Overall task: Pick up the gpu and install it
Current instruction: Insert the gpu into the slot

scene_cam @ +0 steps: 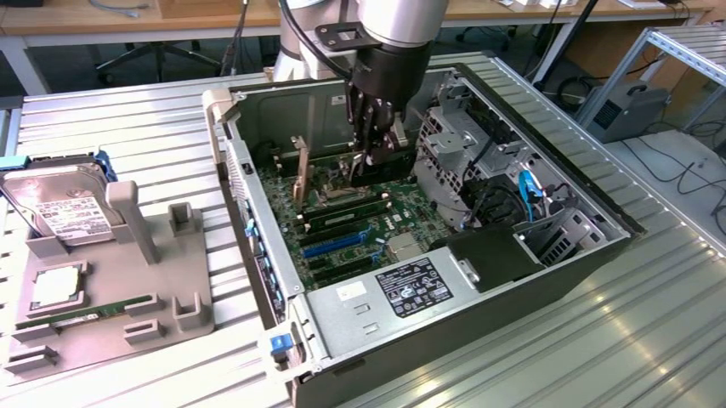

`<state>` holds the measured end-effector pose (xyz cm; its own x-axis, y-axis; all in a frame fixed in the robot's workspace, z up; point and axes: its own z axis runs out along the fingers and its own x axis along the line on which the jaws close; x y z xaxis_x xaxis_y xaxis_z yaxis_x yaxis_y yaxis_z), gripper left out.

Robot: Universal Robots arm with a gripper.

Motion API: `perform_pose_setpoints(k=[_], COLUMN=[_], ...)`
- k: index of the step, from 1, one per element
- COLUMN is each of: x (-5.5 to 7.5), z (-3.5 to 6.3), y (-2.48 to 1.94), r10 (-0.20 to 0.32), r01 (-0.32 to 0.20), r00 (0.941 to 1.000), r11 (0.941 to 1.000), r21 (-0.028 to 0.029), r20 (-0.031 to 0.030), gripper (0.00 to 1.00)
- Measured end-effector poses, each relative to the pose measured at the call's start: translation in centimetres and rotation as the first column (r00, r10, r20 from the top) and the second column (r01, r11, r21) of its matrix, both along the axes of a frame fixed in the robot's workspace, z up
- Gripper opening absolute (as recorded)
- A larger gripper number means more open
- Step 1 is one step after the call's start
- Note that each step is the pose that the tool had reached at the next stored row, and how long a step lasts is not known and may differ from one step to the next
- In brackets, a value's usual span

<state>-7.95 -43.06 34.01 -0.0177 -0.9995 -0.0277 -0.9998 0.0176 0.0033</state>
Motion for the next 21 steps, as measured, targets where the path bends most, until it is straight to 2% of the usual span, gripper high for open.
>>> perform_pose_setpoints(k=[9,21], x=[0.0,-0.4], z=[-0.18,-2.02], y=[-0.12,-0.32], r10=[0.0,0.0], r01=[0.0,0.0], r00=[1.0,1.0], r11=[1.0,1.0], r21=[0.0001,0.0001], r20=[0.0,0.0], gripper=[0.27,0.27])
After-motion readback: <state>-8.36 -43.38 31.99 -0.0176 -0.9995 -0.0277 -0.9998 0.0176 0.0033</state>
